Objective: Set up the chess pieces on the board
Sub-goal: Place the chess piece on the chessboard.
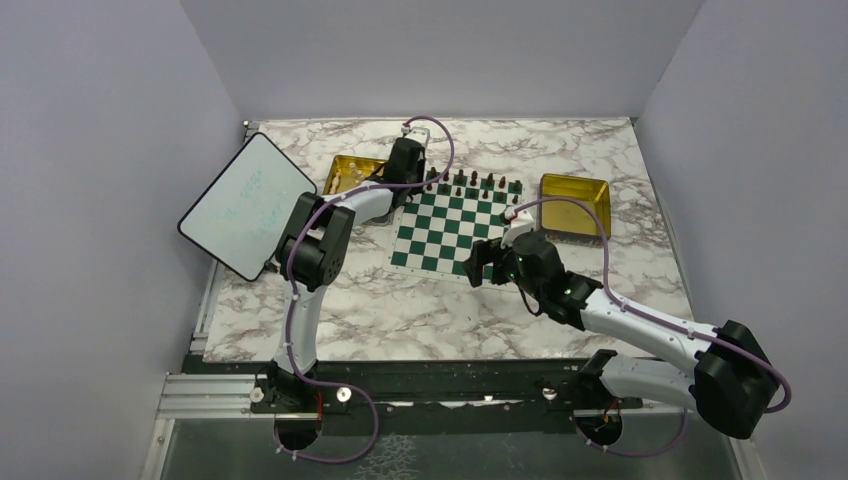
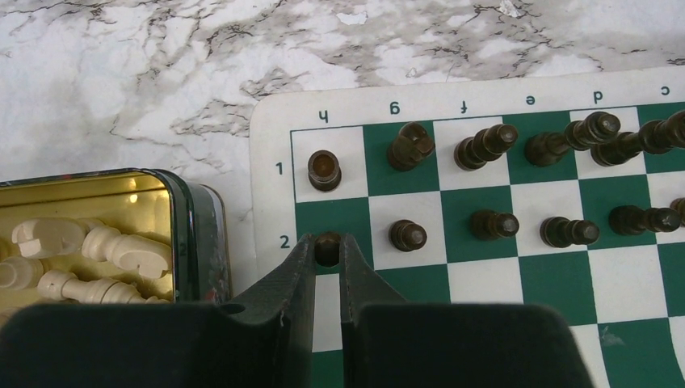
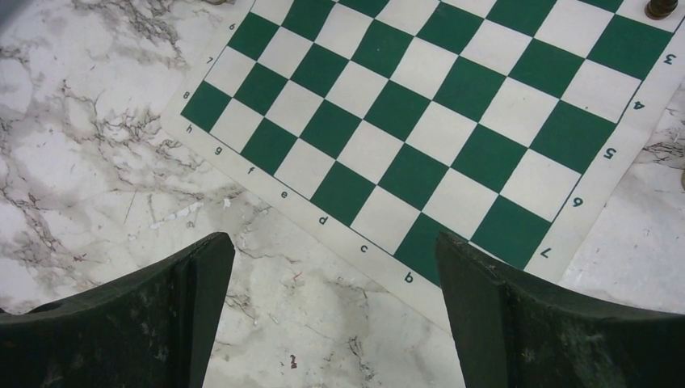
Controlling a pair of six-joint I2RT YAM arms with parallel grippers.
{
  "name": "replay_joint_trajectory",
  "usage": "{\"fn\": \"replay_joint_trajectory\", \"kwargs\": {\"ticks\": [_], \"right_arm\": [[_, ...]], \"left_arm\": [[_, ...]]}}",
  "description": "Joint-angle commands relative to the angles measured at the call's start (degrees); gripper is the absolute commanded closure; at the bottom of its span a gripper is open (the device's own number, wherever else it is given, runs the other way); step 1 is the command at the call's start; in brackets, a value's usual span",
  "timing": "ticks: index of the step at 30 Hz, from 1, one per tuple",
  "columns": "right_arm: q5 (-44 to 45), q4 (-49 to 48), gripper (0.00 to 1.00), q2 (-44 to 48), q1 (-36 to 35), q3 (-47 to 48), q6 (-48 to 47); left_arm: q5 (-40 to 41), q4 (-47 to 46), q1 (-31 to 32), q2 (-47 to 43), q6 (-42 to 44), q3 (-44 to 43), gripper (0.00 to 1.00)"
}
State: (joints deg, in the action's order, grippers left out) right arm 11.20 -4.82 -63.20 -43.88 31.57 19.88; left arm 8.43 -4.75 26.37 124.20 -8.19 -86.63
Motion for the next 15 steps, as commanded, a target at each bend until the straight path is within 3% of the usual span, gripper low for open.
{"fn": "replay_joint_trajectory", "kwargs": {"ticks": [1,15], "right_arm": [[2.1,0.3,0.00,0.6,-0.3,0.6,-0.6],[2.6,0.4,0.00,0.1,-0.3,1.0,-1.0]], "left_arm": [[-0.8,-1.9,-0.2,1.0,-0.4,-2.3,0.89],[-1.7,-1.4,-0.2,2.5,-0.5,-3.4,0.89]]}}
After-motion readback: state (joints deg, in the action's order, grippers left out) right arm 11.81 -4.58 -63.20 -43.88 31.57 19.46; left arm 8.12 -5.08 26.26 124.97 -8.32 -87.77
